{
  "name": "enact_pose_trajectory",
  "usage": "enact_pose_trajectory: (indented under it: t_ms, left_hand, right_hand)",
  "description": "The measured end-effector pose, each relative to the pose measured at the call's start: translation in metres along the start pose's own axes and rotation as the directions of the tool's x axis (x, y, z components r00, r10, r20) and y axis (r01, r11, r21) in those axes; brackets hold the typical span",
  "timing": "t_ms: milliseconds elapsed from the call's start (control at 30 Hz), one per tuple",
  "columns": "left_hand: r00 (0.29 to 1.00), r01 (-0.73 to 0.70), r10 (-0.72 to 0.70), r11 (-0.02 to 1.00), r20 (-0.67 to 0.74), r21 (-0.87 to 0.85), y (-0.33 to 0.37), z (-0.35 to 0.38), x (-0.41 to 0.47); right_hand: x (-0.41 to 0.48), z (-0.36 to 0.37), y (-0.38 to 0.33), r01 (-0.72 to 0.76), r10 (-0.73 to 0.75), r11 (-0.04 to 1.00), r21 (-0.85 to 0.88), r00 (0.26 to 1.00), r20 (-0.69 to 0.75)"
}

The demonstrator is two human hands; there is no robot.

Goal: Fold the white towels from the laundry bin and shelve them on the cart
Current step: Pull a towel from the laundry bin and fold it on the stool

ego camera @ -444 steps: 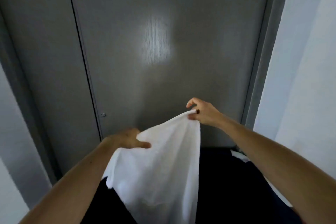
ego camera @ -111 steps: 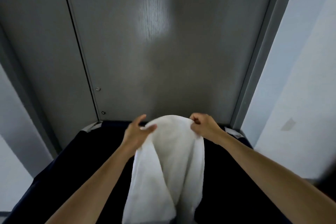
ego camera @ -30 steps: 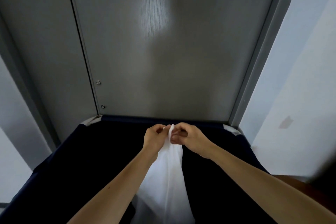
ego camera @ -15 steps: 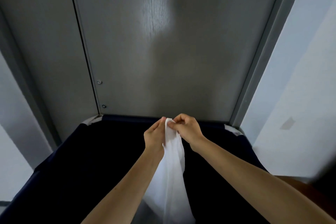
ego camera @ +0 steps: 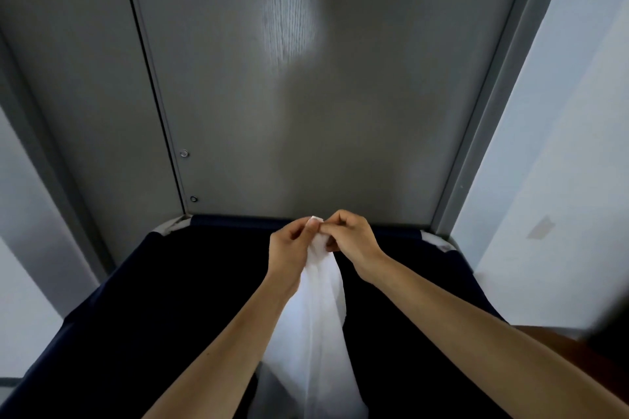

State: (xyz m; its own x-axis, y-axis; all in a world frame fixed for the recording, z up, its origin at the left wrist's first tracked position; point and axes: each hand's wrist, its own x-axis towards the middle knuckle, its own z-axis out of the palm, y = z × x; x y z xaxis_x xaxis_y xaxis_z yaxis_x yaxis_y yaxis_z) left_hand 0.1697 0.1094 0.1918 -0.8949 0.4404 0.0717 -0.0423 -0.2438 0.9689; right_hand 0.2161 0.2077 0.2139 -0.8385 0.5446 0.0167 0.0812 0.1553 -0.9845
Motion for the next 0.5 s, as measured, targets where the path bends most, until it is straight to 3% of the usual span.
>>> enact_pose_trajectory:
  t_ms: [267,367,500]
  left_hand:
    - [0.999,-0.025,0.03,0.985,-0.024,0.173,0.01,-0.003,0.007]
    - [0.996,-0.088,0.08,0.952,0.038,0.295,0.016,-0.004,0.015]
    - [0.996,-0.083,0.07,0.962,0.056,0.262,0.022,0.0,0.02]
  right_hand:
    - [0.004,-0.019,0.009,0.131,-0.065,0.967,-0.219,0.957,0.284]
    - [0.009,-0.024,0.01,0.168,-0.071,0.943,-0.288,0.945,0.318]
    - [0.011,-0.023,-0.003,0.196,-0.092,0.937,-0.288,0.937,0.336]
